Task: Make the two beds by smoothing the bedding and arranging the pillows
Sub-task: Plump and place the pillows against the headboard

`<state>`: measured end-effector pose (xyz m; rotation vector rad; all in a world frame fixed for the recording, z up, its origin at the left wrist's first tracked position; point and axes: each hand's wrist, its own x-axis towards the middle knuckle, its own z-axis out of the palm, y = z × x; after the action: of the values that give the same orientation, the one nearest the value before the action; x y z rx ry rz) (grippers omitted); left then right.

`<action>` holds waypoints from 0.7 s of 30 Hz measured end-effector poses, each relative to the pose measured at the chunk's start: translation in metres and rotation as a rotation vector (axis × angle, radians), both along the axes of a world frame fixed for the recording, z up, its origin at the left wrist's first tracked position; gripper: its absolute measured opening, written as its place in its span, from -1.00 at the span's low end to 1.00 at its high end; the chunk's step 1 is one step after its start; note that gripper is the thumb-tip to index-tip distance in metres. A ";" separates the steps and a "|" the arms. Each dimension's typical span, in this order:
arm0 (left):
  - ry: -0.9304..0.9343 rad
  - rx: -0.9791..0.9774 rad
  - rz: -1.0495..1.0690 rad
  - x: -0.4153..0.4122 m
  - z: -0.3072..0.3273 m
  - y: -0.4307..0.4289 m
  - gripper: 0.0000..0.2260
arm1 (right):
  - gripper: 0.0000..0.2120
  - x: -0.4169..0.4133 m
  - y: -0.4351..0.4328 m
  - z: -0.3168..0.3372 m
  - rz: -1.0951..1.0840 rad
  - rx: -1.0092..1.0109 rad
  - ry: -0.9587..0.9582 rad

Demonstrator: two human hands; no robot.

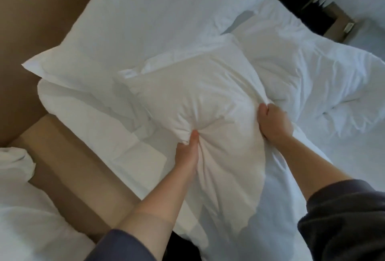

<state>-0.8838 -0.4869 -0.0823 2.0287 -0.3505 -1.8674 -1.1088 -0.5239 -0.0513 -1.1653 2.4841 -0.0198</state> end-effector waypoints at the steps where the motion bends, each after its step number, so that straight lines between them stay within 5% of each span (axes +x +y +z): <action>1: 0.000 -0.010 -0.005 0.003 0.007 0.000 -0.22 | -0.62 -0.002 0.000 0.009 -0.004 -0.026 0.002; 9: 0.008 -0.116 0.105 0.097 0.101 -0.008 -0.62 | -0.62 0.073 -0.019 0.124 0.265 -0.037 -0.067; 21: -0.123 -0.082 0.585 0.339 0.158 0.096 -0.40 | -0.57 0.382 -0.040 0.192 0.833 -0.034 -0.156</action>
<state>-0.5450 -0.3908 0.0761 1.9220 0.1290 -1.3520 -0.7269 -0.5635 0.1405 -2.0247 1.7092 0.0740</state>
